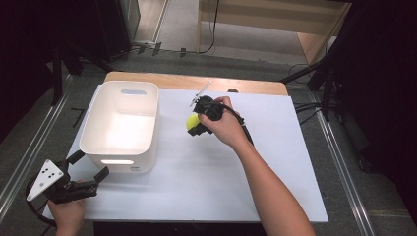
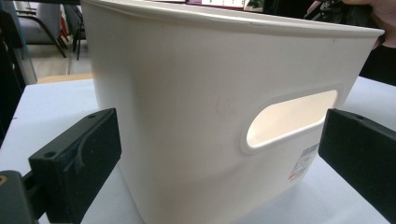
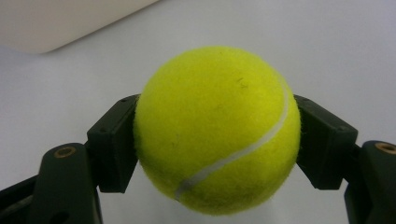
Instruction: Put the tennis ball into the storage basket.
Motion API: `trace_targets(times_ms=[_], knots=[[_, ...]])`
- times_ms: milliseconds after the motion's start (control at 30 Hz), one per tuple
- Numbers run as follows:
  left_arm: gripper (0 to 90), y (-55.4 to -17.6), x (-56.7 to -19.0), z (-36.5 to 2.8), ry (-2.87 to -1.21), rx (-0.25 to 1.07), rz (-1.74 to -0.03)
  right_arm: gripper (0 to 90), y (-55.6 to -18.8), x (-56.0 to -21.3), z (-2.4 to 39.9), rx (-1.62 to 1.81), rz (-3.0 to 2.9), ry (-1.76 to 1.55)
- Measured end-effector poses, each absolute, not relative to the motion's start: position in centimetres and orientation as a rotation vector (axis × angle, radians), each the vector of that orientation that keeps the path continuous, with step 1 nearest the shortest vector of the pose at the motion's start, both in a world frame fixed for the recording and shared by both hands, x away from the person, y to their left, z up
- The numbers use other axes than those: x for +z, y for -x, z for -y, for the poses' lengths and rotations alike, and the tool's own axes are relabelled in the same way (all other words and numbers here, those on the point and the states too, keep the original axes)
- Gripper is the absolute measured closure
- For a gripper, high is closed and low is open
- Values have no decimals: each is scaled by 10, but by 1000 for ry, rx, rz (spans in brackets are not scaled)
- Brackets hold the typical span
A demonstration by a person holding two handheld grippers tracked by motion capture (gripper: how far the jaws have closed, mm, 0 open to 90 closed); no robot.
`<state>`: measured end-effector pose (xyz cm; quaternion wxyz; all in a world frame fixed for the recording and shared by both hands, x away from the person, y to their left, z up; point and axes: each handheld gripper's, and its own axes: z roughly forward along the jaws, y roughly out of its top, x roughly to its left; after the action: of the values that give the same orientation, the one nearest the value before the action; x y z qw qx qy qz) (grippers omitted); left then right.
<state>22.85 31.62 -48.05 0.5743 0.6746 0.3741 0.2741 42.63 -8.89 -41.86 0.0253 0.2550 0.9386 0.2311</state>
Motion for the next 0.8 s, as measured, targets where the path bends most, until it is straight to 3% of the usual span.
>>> trace_targets(times_ms=[800], knots=[[0, -229, -480, -316, -1579, 641, -878, 234, -423, -397, 75, 757, -2921, -707]])
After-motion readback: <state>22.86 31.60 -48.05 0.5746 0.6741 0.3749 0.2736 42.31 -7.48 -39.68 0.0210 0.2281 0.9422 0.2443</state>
